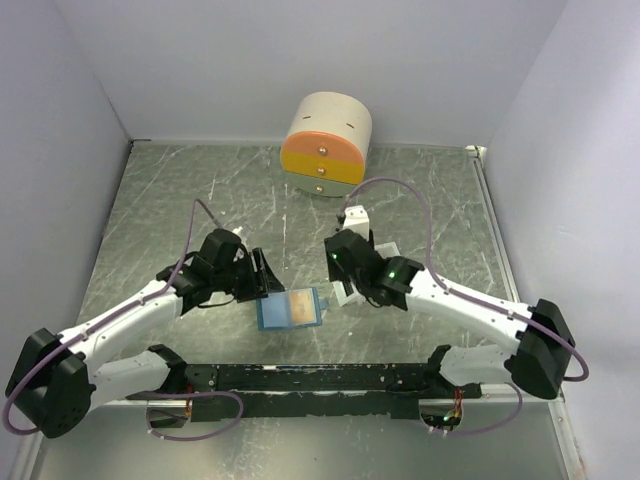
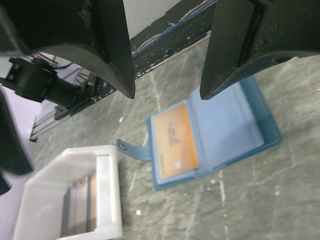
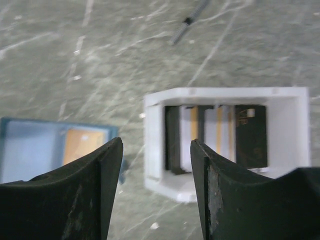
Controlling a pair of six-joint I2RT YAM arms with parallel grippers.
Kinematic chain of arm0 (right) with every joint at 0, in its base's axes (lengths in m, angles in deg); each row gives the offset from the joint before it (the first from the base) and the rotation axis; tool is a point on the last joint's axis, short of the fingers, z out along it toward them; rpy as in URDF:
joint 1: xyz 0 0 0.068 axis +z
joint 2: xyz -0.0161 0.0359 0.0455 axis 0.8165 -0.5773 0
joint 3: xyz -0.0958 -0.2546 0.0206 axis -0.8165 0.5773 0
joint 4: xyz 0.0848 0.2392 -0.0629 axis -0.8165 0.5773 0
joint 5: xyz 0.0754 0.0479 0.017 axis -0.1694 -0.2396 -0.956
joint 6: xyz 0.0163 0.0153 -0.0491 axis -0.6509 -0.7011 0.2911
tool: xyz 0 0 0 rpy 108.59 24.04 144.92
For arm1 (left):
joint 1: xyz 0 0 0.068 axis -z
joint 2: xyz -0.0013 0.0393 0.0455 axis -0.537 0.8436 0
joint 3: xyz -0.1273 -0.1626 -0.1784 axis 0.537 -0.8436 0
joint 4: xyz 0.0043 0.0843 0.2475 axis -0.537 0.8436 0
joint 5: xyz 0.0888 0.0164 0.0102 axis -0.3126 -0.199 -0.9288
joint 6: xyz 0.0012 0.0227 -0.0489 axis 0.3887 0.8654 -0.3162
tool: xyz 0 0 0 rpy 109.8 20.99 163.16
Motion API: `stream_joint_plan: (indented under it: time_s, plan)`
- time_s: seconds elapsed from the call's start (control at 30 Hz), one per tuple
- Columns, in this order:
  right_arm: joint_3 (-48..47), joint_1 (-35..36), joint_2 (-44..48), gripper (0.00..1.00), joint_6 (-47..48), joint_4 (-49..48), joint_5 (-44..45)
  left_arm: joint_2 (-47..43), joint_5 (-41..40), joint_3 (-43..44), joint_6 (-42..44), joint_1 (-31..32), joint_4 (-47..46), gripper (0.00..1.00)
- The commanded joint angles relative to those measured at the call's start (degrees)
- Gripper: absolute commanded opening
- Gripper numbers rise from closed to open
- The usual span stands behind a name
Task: Put the credit cards into the card holder
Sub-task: Insert the credit card into the card holder.
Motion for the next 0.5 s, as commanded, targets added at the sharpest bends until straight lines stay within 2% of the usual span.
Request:
stream_joint_plan:
  time_s: [0.0,0.13,0.47]
  plan:
    - [-2.1,-6.92,-3.98,0.56,6.35,3.17,0.45,-2.15,-4.87,-0.82,2.8,-0.05,5.45,0.66]
    - [-2.1,-10.97,-7.69,0.55,8.86,3.05,-1.43,-3.57,-5.25,-1.74,3.16,-0.11,5.59,0.65]
    - [-2.51,-14.64,-19.11,0.61,10.99,0.45,-2.77,-3.34,-2.02,-3.67,3.92,-0.07,1.3,0.65]
